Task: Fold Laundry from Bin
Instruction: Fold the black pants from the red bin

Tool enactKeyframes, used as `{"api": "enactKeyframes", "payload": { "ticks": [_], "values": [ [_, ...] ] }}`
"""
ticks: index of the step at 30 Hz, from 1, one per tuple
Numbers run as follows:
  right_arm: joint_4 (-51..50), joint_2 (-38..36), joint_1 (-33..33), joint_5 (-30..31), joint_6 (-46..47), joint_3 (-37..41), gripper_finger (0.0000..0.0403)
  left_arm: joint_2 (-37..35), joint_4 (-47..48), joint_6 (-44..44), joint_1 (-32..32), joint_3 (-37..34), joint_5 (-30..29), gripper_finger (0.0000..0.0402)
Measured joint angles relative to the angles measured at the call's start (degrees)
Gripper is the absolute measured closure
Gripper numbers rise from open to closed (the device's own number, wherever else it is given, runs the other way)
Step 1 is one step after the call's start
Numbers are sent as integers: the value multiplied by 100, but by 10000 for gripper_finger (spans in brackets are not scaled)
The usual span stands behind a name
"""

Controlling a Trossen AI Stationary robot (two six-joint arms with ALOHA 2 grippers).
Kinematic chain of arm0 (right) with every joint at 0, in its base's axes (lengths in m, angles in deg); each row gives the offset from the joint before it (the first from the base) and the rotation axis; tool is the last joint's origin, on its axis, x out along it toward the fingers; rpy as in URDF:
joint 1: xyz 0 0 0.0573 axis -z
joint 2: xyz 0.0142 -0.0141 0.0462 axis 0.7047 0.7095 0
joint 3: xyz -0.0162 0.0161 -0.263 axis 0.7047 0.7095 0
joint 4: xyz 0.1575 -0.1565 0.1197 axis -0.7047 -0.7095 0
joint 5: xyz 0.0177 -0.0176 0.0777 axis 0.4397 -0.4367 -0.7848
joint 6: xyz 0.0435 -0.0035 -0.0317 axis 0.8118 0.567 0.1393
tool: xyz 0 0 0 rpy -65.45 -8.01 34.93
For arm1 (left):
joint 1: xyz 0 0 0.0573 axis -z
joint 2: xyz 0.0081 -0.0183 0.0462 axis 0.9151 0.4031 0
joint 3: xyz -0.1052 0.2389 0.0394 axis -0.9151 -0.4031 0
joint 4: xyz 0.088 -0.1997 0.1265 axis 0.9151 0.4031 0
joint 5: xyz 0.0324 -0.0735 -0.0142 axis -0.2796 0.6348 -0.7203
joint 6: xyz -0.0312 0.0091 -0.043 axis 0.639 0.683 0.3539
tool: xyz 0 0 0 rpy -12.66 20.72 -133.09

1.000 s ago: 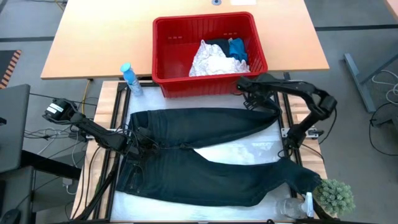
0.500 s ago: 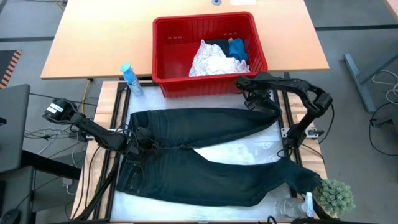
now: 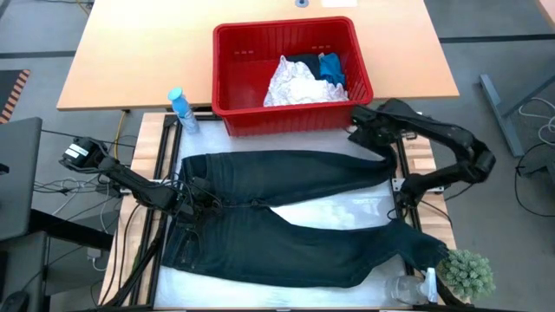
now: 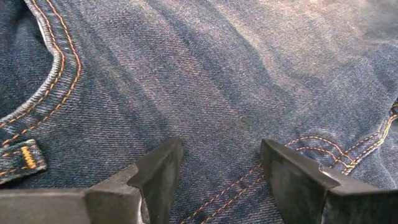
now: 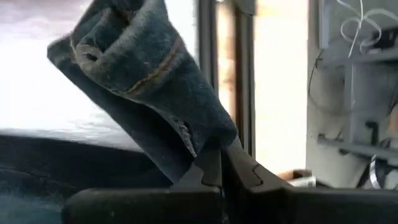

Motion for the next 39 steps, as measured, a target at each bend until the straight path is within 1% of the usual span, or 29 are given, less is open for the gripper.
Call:
{"api": "enactKeyframes", "payload": {
  "ticks": [3, 4, 8, 14, 17, 20, 24, 26, 30, 33, 36, 37, 39],
  "values": [
    [-466, -290, -162, 159, 829, 0, 384, 0, -2, 9, 0, 0, 0, 182],
    [-486, -363, -203, 206, 1040, 2, 384, 0, -3, 14, 0, 0, 0, 182],
    [-462, -631, -165, 221, 1526, 113, 384, 0, -31, 68, 0, 0, 2, 182],
    [-456, -679, 183, 214, 1626, 393, 384, 0, -312, 114, 0, 0, 168, 182],
    [-455, -679, 437, 185, 1358, 609, 369, 0, -444, 243, 0, -1, 217, 182],
    [-468, -677, 712, 67, 1053, 799, 341, 0, -535, 209, 1, -4, 272, 182],
    [-458, -679, 1018, -144, 609, 902, 306, -9, -192, 691, 7, 26, 308, 182],
    [-461, -679, 1101, -194, 381, 909, 292, -17, -5, 830, 13, 41, 306, 182],
    [-471, -786, 1110, -225, -85, 881, 267, -17, 2, 942, 10, 44, 303, 182],
    [-461, -1001, 1108, -214, -356, 802, 254, -17, 48, 1332, 4, 44, 308, 182],
    [-415, -1208, 1108, -211, -514, 652, 250, -17, 101, 1734, 4, 55, 319, 182],
    [-348, -1263, 1107, -211, -676, 590, 249, -23, 78, 1731, 4, 54, 300, 182],
    [-197, -1374, 1076, -238, -1326, 420, 249, -98, -17, 1655, -2, 44, 285, 182]
  ]
}}
